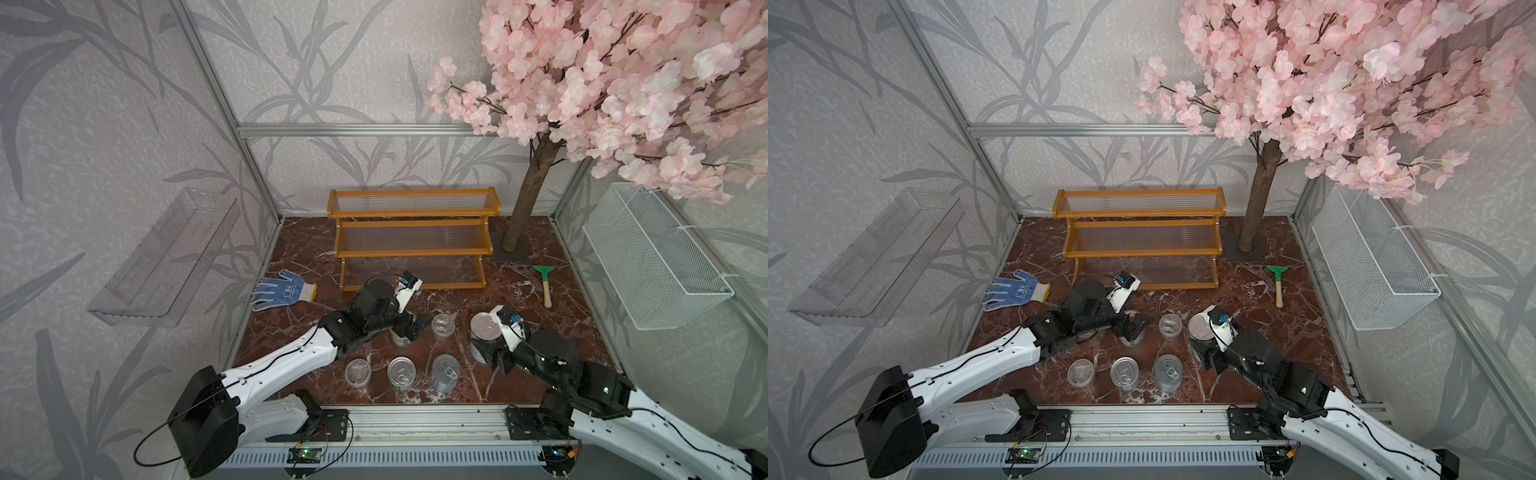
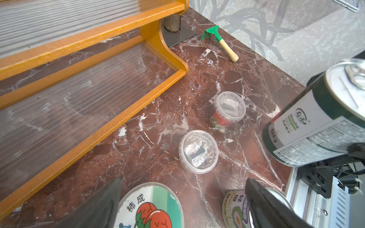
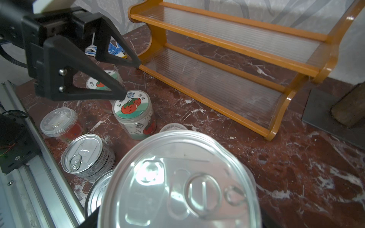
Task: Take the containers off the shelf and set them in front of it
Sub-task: Place the container at the center of the board.
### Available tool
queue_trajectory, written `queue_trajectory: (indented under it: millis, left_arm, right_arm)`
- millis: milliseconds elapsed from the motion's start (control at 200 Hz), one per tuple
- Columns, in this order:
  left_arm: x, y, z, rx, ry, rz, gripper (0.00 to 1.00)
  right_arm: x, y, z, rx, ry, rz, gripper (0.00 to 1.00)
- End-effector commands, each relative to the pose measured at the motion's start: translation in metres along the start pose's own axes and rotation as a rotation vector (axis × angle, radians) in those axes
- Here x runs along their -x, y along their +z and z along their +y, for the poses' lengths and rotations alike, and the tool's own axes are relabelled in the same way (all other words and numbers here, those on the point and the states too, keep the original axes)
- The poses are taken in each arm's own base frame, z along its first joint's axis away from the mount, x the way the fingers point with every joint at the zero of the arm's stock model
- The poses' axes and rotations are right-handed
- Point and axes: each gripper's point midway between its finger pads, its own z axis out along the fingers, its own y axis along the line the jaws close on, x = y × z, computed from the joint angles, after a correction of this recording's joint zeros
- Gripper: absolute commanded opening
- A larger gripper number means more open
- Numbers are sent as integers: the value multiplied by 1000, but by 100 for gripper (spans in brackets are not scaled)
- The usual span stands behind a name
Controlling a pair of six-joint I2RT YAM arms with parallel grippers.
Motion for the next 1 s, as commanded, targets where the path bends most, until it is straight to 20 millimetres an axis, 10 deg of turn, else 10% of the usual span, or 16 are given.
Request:
queue_trajectory:
  millis: [0,995]
  left_arm:
    - [9,-9,1,-7,-9,-58,100]
    - [0,-16,18,46,-8,-95,100]
  right_arm:
    - [-23,-3,-24,-143,131,21,59]
    - [-91,19,-23,-204,184,128,72]
